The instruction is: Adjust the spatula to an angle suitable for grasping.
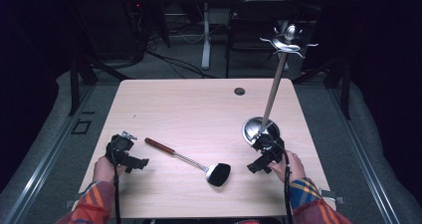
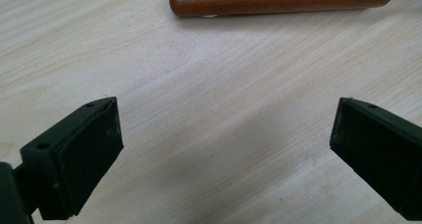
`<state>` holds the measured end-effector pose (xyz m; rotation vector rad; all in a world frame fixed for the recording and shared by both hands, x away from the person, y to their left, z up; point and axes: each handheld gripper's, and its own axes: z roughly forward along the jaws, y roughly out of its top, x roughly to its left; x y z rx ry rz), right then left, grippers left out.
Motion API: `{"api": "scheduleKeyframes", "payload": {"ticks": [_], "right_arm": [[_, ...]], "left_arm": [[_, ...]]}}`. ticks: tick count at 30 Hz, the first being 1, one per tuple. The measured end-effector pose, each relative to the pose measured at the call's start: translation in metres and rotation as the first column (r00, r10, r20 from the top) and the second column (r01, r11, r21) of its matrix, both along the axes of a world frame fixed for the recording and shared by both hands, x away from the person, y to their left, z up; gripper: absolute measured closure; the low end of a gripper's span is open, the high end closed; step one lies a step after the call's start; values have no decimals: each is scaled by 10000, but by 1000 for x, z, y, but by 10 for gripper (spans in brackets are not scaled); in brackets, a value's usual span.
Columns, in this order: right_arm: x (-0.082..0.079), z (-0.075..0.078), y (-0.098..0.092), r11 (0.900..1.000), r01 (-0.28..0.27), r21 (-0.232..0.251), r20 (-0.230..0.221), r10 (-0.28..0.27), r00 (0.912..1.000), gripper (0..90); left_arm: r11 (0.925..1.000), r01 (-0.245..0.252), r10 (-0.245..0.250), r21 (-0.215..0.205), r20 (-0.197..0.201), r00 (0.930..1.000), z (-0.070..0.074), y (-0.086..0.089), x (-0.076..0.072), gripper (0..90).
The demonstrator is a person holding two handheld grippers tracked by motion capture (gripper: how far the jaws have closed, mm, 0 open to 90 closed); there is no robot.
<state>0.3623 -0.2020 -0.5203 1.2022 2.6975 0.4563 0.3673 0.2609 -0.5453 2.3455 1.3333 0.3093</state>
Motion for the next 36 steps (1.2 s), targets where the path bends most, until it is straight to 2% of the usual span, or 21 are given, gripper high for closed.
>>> {"api": "scheduleKeyframes", "payload": {"ticks": [5,6,7,11,15,17,18,19,23,27,29,33,35,36], "right_arm": [[1,2,3,10000,-42,55,111,42,9999,0],[0,1,6,9995,34,314,157,-39,9999,0],[1,2,7,10000,-62,13,163,62,9998,0],[3,2,22,9994,-234,253,224,228,9995,0],[7,4,36,9979,-628,134,162,625,9979,0],[9,4,43,9973,-680,284,192,674,9975,0],[10,3,47,9960,-743,494,164,735,9972,0],[11,4,49,9952,-897,392,116,893,9959,0],[11,0,63,9906,-1143,755,-4,1146,9934,0],[11,1,71,9873,-1389,777,-109,1402,9901,0],[11,1,75,9847,-1391,1045,-51,1404,9901,1],[12,0,87,9791,-1696,1124,-141,1723,9850,4],[10,-2,95,9769,-1874,1030,-14,1885,9821,28],[9,-3,99,9762,-1905,1039,140,1901,9817,92]], "left_arm": [[10000,87,-87,-32,40,10000,0,-2,0,0],[10000,90,-90,-29,42,10000,0,-2,0,0],[9999,99,-99,-31,37,9999,-1,-2,0,0],[9999,101,-101,-53,39,9999,0,-1,0,0],[9999,137,-137,-45,29,9999,0,-2,1,0],[9999,142,-142,-42,9,9999,0,-2,1,0],[9999,144,-144,-41,-9,9999,0,-2,1,0],[9999,134,-134,-34,-12,9999,-1,-2,1,0],[9998,191,-191,-5,-12,9998,0,-2,1,0],[9998,175,-175,-9,-46,9998,-1,-2,2,0],[9998,196,-196,14,-17,9998,0,-2,2,0],[9999,144,-144,23,46,9999,1,-1,1,0],[9999,169,-169,19,70,9998,1,-1,1,0],[9999,156,-157,38,112,9998,1,-2,1,0]]}}
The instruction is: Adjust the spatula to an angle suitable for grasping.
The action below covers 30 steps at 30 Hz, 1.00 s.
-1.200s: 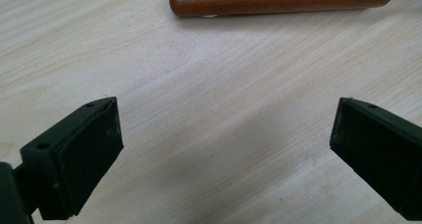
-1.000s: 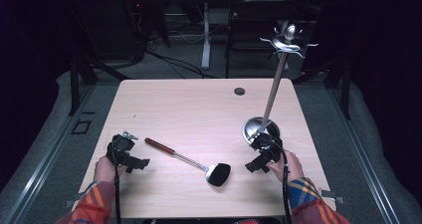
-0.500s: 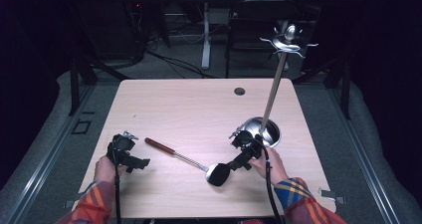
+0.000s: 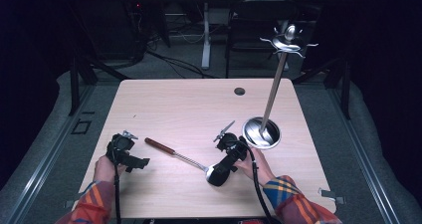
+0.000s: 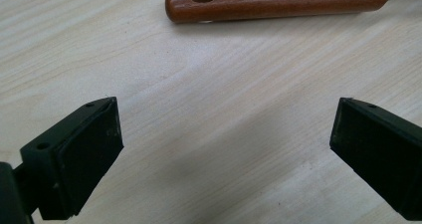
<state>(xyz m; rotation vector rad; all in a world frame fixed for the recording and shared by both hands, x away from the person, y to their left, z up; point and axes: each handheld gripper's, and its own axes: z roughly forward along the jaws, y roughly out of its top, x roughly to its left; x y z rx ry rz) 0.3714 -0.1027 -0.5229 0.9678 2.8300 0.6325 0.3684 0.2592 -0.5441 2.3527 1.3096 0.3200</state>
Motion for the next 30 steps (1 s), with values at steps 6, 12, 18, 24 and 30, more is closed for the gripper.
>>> {"api": "scheduleKeyframes", "payload": {"ticks": [6,12,18,24,30], "right_arm": [[-3,-4,18,9995,-274,-128,173,276,9995,289],[-3,-12,36,9967,-777,-247,72,779,9969,456],[-5,-16,51,9914,-1261,-344,142,1267,9918,600],[-4,-22,62,9907,-1190,-652,204,1206,9925,710],[-2,-24,67,9904,-1265,-558,124,1274,9918,724]], "left_arm": [[10000,88,-88,23,22,10000,1,-1,0,0],[9998,181,-181,7,-35,9998,1,-2,0,0],[9998,198,-198,47,-12,9998,1,-2,0,0],[9997,246,-245,91,-116,9996,1,-3,0,0],[9996,279,-278,82,-140,9995,1,-3,0,0]]}}
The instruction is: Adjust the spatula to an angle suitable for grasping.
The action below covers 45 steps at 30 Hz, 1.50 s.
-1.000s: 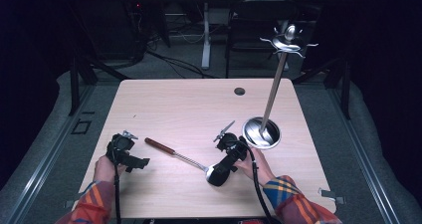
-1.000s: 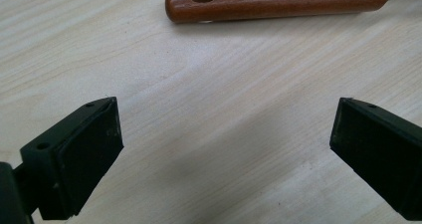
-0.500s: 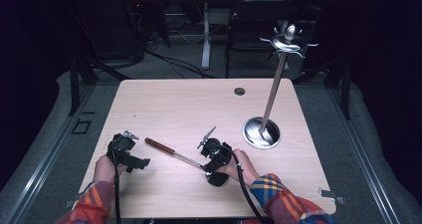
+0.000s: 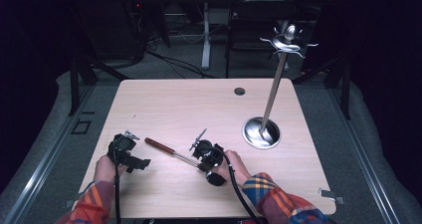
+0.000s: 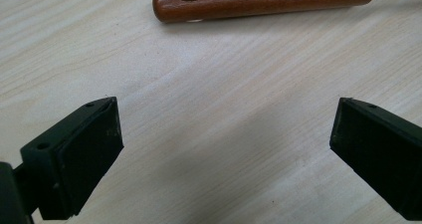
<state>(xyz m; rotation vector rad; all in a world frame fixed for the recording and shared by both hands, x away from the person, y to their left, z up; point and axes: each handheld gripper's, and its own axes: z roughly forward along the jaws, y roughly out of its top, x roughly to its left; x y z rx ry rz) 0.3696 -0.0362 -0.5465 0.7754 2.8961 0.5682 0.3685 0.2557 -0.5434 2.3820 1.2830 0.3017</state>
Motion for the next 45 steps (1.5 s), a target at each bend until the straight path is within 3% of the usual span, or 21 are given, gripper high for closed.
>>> {"api": "scheduleKeyframes", "payload": {"ticks": [5,17,45], "right_arm": [[-1,-4,4,10000,-34,-32,-37,34,10000,807],[2,-1,-8,9988,145,-477,-137,-151,9998,814],[-8,1,-76,9913,667,-1138,-263,-701,9972,813]], "left_arm": [[10000,49,-49,-1,-11,10000,0,0,0,0],[10000,45,-45,36,23,10000,0,-1,-1,0],[10000,43,-43,77,-45,10000,0,1,0,2]]}}
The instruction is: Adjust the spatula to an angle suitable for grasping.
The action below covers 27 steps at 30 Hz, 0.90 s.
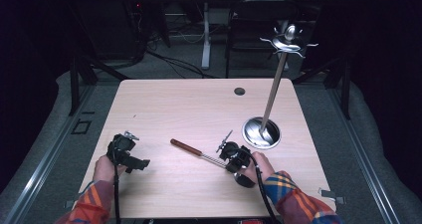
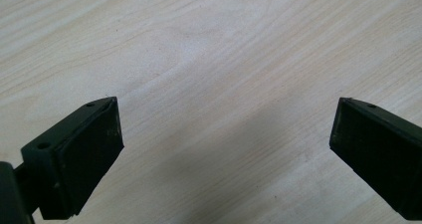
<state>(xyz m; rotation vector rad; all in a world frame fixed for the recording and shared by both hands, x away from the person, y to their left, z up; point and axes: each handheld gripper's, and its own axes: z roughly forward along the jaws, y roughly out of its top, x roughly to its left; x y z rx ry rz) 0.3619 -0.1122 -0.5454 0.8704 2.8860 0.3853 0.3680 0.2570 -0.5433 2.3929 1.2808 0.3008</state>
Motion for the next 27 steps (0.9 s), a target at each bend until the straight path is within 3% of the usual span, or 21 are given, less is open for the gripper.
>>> {"api": "scheduleKeyframes", "payload": {"ticks": [7,15,19,22,27], "right_arm": [[-6,2,-24,9986,375,-362,-12,-375,9993,813],[-13,2,-49,9952,917,-331,-189,-924,9955,811],[-15,4,-60,9917,1059,-729,-169,-1074,9941,811],[-16,2,-69,9899,1312,-536,-319,-1331,9906,810],[-18,3,-82,9838,1516,-954,-259,-1547,9876,809]], "left_arm": [[10000,1,-1,50,-42,10000,0,-1,0,2],[10000,29,-28,77,-67,10000,-1,-2,1,3],[9999,38,-37,95,-85,10000,-1,-2,0,3],[9999,50,-49,106,-84,10000,-1,-2,1,3],[9998,77,-76,161,-103,9999,-1,-3,1,4]]}}
